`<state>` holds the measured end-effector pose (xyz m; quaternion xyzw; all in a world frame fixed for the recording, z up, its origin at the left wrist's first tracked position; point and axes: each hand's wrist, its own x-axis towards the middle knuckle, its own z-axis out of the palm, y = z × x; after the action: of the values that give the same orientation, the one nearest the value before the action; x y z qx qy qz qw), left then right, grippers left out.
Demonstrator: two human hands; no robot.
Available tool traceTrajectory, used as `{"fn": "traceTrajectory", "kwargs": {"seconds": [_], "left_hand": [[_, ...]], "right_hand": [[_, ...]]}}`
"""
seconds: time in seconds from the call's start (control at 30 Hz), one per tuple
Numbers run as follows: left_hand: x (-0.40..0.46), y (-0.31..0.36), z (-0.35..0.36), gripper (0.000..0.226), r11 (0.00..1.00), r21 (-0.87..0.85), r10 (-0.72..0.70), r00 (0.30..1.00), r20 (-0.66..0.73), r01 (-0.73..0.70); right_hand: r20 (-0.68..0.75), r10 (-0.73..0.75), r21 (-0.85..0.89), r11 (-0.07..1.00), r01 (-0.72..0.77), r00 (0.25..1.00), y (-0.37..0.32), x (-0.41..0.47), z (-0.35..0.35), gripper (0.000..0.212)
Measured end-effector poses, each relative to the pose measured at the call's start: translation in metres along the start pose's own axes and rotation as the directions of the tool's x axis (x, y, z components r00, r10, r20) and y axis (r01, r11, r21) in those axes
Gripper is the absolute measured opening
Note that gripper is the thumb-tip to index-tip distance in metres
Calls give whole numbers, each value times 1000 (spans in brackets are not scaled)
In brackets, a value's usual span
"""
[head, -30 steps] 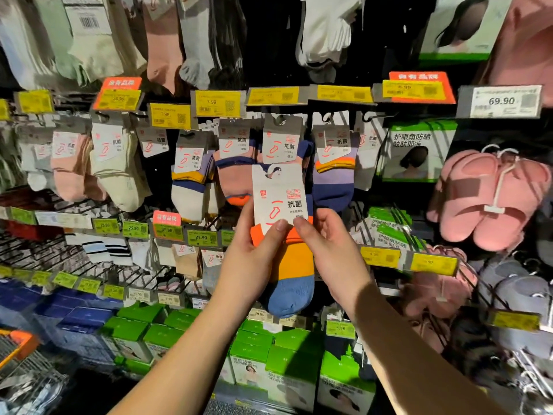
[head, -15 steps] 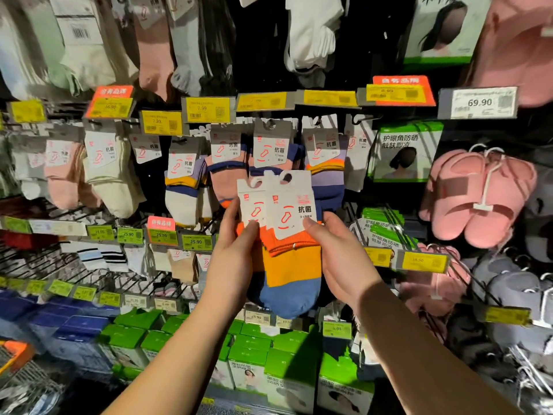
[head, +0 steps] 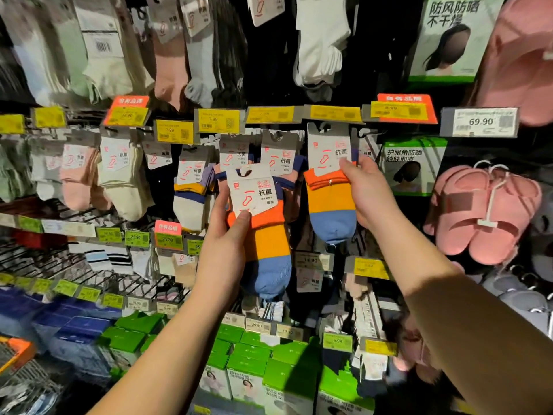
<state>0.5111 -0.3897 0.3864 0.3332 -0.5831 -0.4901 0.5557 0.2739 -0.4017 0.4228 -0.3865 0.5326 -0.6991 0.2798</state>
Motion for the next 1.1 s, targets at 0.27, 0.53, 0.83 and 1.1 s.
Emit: {"fn": "traceTrajectory", "kwargs": {"seconds": [0.27, 0.53, 0.83, 1.1], "left_hand": [[-1, -2, -5, 46, 1000, -28, 0, 999, -34, -1], [1, -2, -8, 42, 997, -79, -18, 999, -44, 15], [2, -5, -7, 48, 994, -107, -27, 1000, -10, 26], [2, -7, -7, 49, 992, -122, -15, 1000, -5, 15]], "right_hand": [[-15, -8, -63, 998, 7, 1000, 10, 21, -4, 1], [-49, 4, -76, 997, -8, 999, 26, 25, -5, 16], [-120, -75, -679, 734, -26, 990, 24, 54, -8, 41], [-129, -61, -814, 577, -71, 990, 28, 59, -14, 64]]}}
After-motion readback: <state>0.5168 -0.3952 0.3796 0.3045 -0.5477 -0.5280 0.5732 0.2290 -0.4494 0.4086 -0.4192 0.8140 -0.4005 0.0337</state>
